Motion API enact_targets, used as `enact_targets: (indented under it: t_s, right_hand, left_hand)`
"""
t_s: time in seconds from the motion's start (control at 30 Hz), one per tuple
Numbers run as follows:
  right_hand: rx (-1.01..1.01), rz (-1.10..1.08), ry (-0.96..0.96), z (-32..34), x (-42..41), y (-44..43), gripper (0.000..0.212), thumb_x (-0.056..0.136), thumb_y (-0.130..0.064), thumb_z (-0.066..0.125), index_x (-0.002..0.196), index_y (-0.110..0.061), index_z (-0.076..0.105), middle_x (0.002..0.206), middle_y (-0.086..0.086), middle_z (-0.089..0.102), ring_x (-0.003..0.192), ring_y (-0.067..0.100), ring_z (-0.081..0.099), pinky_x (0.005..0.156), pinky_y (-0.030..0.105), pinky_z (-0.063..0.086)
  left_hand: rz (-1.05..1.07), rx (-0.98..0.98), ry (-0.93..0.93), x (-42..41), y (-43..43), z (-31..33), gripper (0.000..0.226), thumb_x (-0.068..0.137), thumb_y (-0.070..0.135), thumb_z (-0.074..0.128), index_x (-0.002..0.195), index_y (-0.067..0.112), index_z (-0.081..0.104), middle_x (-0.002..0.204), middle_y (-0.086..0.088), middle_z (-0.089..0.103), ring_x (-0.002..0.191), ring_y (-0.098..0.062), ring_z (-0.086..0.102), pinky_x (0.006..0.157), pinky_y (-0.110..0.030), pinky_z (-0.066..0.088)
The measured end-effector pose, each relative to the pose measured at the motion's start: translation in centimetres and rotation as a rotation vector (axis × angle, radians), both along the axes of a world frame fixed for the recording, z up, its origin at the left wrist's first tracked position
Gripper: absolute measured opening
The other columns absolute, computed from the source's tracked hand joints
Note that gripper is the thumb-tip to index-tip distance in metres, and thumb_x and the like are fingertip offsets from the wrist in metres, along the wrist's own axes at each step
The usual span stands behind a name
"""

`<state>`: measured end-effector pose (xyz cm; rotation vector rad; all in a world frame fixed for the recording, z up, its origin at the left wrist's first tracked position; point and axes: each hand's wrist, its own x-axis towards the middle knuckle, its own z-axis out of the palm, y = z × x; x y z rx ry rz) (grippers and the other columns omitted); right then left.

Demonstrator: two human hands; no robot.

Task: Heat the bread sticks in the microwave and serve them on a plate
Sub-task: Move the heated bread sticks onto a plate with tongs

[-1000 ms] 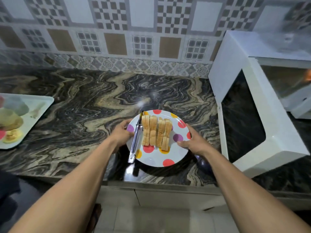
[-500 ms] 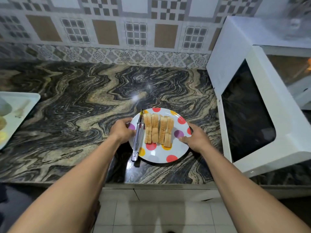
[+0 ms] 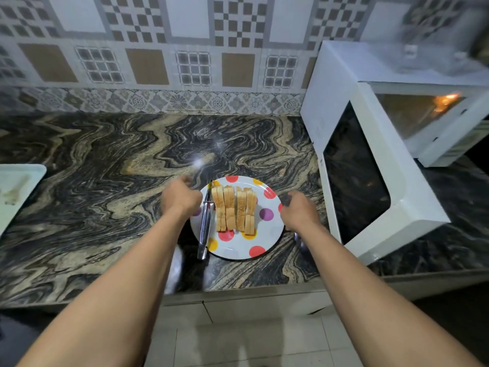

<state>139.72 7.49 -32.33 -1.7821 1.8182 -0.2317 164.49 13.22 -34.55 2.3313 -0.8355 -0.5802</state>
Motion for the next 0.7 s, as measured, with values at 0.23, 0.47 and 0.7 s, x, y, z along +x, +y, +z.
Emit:
enact_targets:
  t_s: [0.23,0.47,0.7]
  right_hand:
    - [-0.252,0.03,0.06,8.5,0.0,4.3,0.033,0.087,-0.012,0.055,0.12,-0.008,0.052,0.124,0.018,0.056,0.11,0.038,0.057,0.087,0.04,0.048]
    - [-0.708,-0.041,0.223,15.6,-3.8,6.9,0.059,0.086,-0.01,0.063,0.141,-0.011,0.041,0.134,0.014,0.047,0.122,0.033,0.045,0.09,0.04,0.045]
    - [-0.528,-0.132,0.371,15.9,-9.4,7.1,0.078,0.088,-0.021,0.057,0.153,-0.001,0.02,0.157,0.02,0.024,0.146,0.036,0.017,0.118,0.048,0.022]
  left_hand:
    - [-0.246,-0.312,-0.199,-5.5,-3.6,6.3,0.03,0.092,0.034,0.058,0.119,0.025,0.066,0.115,-0.006,0.07,0.105,-0.029,0.064,0.087,-0.038,0.051]
    - [-0.616,-0.565,-0.159,-14.8,-7.5,12.0,0.029,0.101,0.035,0.048,0.119,0.022,0.066,0.106,-0.002,0.069,0.093,-0.022,0.062,0.077,-0.033,0.046]
    - [-1.006,-0.552,-0.185,-22.5,-10.0,14.3,0.042,0.106,0.034,0.041,0.142,0.018,0.055,0.141,-0.007,0.059,0.129,-0.026,0.054,0.103,-0.036,0.044]
